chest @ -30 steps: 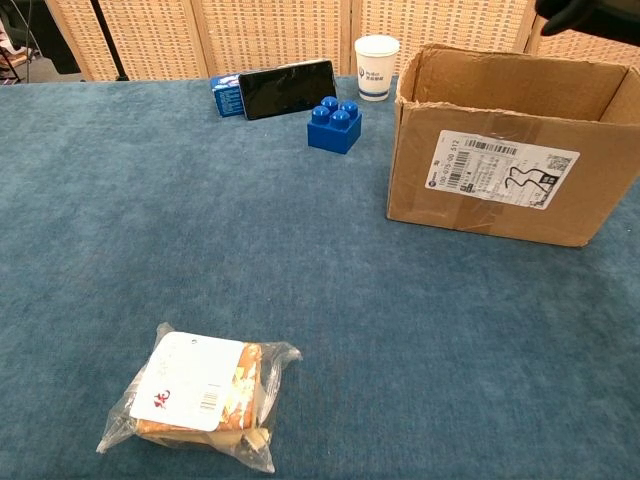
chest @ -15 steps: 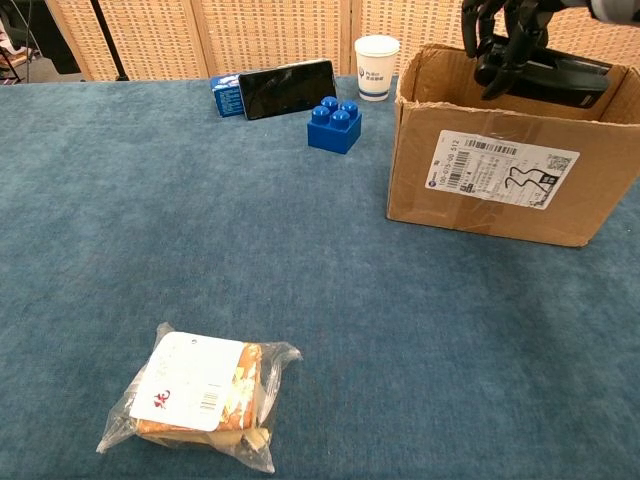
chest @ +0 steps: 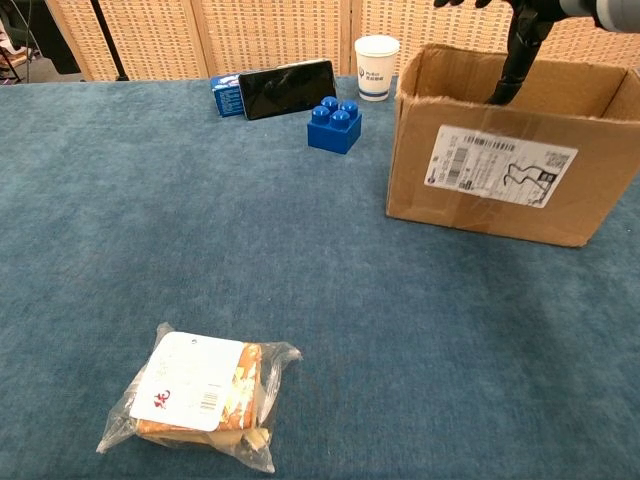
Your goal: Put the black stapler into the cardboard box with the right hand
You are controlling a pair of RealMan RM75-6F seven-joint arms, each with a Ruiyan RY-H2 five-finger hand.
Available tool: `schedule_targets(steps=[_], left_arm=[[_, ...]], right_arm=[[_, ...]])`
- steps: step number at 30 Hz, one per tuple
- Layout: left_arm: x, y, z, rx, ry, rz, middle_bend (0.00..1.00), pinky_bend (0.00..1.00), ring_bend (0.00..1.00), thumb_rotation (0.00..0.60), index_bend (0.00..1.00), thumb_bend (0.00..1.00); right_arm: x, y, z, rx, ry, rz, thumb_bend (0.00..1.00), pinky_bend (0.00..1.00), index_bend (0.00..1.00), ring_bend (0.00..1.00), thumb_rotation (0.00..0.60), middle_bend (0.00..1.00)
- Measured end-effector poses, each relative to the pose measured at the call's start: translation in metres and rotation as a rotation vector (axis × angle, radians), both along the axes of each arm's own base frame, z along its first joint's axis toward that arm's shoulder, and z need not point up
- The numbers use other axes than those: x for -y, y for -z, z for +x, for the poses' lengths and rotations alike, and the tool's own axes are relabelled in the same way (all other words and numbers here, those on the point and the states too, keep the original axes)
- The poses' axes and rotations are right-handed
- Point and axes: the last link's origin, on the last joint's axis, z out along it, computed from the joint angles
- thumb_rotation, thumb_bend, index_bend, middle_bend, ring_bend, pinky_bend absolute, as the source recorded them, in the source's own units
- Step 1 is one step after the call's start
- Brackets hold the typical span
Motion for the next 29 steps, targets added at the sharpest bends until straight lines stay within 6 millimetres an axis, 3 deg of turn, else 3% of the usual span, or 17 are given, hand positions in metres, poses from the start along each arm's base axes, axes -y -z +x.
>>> schedule_targets(steps=[8,12,15,21,29], left_arm=[[0.0,-0.001,-0.001,0.002,-0.005,0.005,0.0,0.0,0.0,0.6,0.0,0.0],[0.001,-0.001,0.0,0.0,-0.001,0.005,0.0,0.0,0.0,0.6,0.0,0.0],[0.002,0.0,0.0,-0.004,0.001,0.006,0.0,0.0,0.0,0.6,0.0,0.0],[0.004,0.002,0.002,-0.01,0.001,0.013,0.0,0.0,0.0,0.6,0.0,0.0],[0.004,0.005,0.004,-0.028,0.005,0.027,0.0,0.0,0.0,0.6,0.0,0.0]], right_arm=[[-0.016,-0.029,0.014,0.002,-0.062,-0.068,0.0,0.3,0.02,0.0,0.6,0.0],[-0.028,-0.051,0.013,0.021,-0.127,-0.134,0.0,0.21,0.02,0.0,0.6,0.0],[-0.041,-0.066,0.0,0.032,-0.186,-0.185,0.0,0.16,0.02,0.0,0.6,0.0],[-0.074,-0.084,-0.051,0.091,-0.283,-0.232,0.0,0.08,0.02,0.0,0.6,0.0],[-0.133,-0.098,-0.167,0.162,-0.202,-0.283,0.0,0.02,0.0,0.0,0.6,0.0]])
